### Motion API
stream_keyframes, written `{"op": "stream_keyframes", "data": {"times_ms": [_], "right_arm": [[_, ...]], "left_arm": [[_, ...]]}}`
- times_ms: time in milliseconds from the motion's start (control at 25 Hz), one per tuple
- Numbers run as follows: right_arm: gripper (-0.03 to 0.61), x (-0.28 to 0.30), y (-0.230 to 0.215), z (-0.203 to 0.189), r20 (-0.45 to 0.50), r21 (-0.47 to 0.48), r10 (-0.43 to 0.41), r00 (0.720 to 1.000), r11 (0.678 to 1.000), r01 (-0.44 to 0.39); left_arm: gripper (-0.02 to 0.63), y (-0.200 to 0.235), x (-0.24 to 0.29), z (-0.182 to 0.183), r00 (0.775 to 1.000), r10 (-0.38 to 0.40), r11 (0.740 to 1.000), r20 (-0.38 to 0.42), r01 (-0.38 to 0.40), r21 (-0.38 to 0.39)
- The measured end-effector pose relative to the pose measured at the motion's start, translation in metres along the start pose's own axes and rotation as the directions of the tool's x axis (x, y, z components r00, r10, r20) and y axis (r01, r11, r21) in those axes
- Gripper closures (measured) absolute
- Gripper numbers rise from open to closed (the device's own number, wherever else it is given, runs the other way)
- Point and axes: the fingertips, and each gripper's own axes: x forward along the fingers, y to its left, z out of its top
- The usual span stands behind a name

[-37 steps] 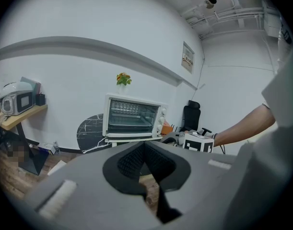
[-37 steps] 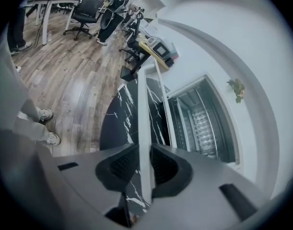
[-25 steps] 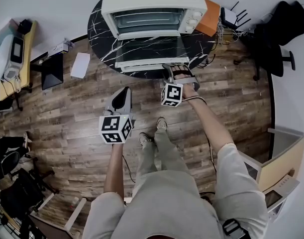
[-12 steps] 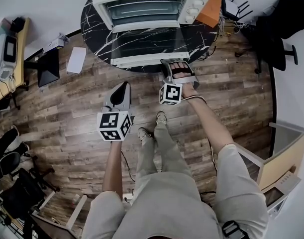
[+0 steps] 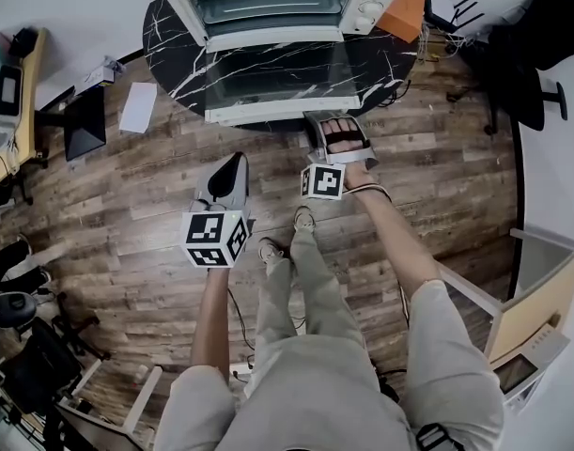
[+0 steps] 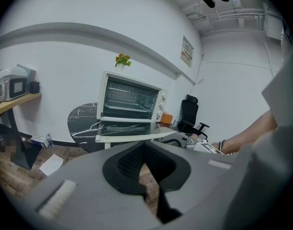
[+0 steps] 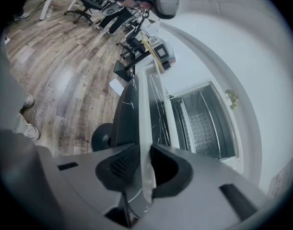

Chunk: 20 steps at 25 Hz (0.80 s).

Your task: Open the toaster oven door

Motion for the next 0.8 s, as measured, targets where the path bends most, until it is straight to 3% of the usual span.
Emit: {"op": "stream_keyframes", "data": {"times_ms": [480,800], "right_arm": [[0.5,0.004,0.008,0.0,0.001,-0.003,-0.03,1.0,1.0,0.03],[0.5,-0.005,0.013,-0.004,-0.005,0.031,0.001,1.0,1.0,-0.001]], "left_arm": [[0.603,0.001,-0.004,-0.014,1.0,0.0,1.0,-0.008,0.0,0.008],[0.603,-0.002,-0.01,-0.013,1.0,0.003,1.0,-0.01,-0.003,0.011]]}}
